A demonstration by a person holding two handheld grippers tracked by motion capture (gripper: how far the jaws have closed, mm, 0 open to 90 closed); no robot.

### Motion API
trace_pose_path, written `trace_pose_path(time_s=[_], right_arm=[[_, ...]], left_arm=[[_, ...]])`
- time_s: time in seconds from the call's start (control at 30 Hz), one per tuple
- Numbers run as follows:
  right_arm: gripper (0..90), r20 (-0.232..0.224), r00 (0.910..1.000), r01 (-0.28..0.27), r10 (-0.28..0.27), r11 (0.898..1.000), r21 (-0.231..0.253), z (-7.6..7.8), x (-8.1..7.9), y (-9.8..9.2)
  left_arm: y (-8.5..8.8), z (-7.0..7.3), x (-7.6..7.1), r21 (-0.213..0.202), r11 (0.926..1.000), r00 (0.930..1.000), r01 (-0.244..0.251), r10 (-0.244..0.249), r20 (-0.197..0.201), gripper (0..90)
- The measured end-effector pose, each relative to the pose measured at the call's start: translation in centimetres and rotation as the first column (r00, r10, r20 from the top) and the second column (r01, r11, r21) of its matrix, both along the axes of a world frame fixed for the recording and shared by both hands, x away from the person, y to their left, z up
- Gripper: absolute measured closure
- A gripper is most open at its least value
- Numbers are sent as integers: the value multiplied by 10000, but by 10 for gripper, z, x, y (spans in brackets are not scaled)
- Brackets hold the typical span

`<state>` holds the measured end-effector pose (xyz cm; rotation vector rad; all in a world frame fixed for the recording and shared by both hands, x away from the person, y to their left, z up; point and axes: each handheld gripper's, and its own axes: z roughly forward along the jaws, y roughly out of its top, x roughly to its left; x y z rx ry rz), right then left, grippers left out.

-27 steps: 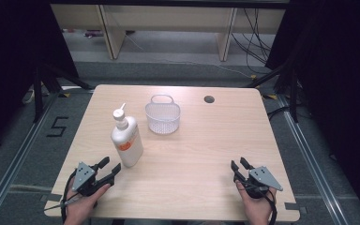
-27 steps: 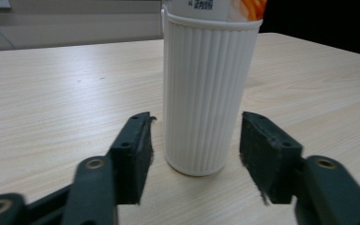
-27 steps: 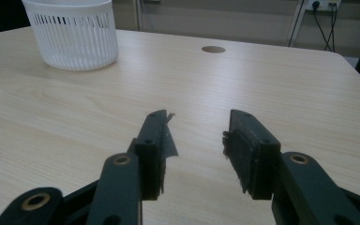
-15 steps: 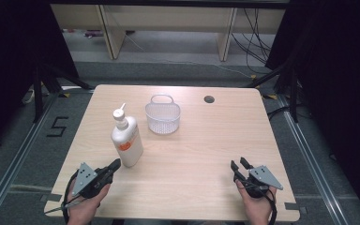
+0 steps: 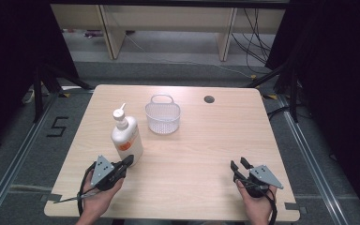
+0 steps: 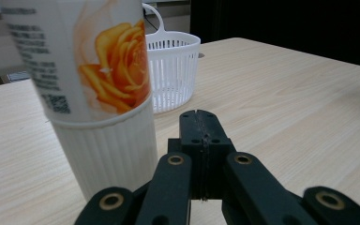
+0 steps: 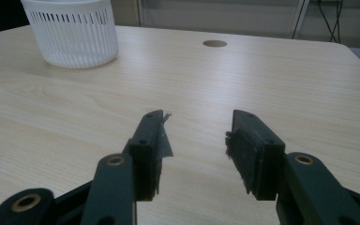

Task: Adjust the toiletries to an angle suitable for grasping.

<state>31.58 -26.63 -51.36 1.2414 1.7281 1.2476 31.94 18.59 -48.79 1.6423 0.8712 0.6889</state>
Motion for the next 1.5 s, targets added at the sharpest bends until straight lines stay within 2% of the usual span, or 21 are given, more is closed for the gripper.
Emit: trace_pose_path(time_s=[0.03,0.07,0.17,0.33,0.37,0.4,0.43,0.47,0.5,0.83,0.9,1.2,1.23,1.27,1.5], right_arm=[[552,-176,9998,71,-67,9997,216,0,-1,2],[551,-142,9998,156,-152,9993,349,-1,-1,3],[547,-190,9997,160,-154,9994,313,0,-1,3],[543,-188,9998,107,-101,9994,329,-1,0,3],[542,-19,10000,-87,88,9998,170,-1,2,1],[542,-58,10000,4,-3,9998,199,-1,1,1],[540,16,10000,32,-32,10000,-17,-1,2,1],[539,-43,10000,28,-28,10000,64,0,1,1],[537,-113,9999,23,-22,9999,162,0,1,2],[529,-85,10000,14,-13,10000,80,0,1,1],[527,-205,9998,32,-28,9998,221,0,0,3],[521,-131,9999,-6,6,10000,22,0,1,2],[520,-184,9998,-25,27,9999,133,0,1,3],[519,-152,9999,-6,6,10000,24,0,0,2],[516,-150,9998,-153,155,9997,173,-1,1,3]], left_arm=[[-1,0,1,98,9999,10000,-30,30,-13,897],[-1,0,2,153,9999,10000,-55,56,-55,898],[-2,-1,5,294,9995,9998,-147,150,-95,898],[1,-4,8,246,9991,9992,-338,342,-189,898],[3,-4,9,252,9990,9991,-366,371,-196,898],[4,-5,10,209,9990,9990,-404,408,-169,898],[5,-5,11,135,9989,9990,-441,442,-116,898],[7,-4,11,253,9985,9986,-488,492,-179,898],[8,-4,11,183,9987,9986,-485,489,-204,898],[17,-4,11,194,9965,9965,-814,818,-183,898],[20,-4,11,204,9954,9953,-937,941,-212,898],[31,-4,18,-63,9905,9900,-1377,1374,-335,897],[31,-4,19,-132,9894,9889,-1444,1439,-363,897],[33,-4,20,-115,9890,9884,-1477,1472,-386,897],[40,-5,28,-154,9830,9818,-1832,1822,-536,897]])
